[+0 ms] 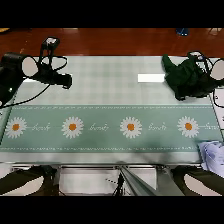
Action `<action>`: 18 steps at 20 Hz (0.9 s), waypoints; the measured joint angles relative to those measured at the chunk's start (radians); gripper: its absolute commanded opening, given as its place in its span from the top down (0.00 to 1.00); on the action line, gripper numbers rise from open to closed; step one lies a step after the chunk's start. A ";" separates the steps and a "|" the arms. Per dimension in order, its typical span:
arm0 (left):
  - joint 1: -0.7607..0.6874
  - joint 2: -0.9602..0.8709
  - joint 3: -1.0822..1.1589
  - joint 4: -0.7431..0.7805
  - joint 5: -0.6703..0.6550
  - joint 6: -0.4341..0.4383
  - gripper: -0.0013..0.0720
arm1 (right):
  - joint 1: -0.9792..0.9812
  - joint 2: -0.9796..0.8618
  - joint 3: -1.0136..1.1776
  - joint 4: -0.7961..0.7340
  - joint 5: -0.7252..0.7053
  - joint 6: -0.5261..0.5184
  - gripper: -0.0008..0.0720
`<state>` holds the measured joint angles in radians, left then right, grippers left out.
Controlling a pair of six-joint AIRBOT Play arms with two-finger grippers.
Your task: Fold the shirts.
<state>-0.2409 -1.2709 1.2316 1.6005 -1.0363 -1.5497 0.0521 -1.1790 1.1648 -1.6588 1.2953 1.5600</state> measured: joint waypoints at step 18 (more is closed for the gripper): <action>0.000 -0.009 0.000 -0.004 0.053 0.000 0.01 | -0.032 -0.019 0.000 -0.173 -0.588 0.061 0.17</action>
<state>-0.2409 -1.2800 1.2316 1.5963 -0.9836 -1.5497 0.0196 -1.1976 1.1648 -1.8320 0.7071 1.6207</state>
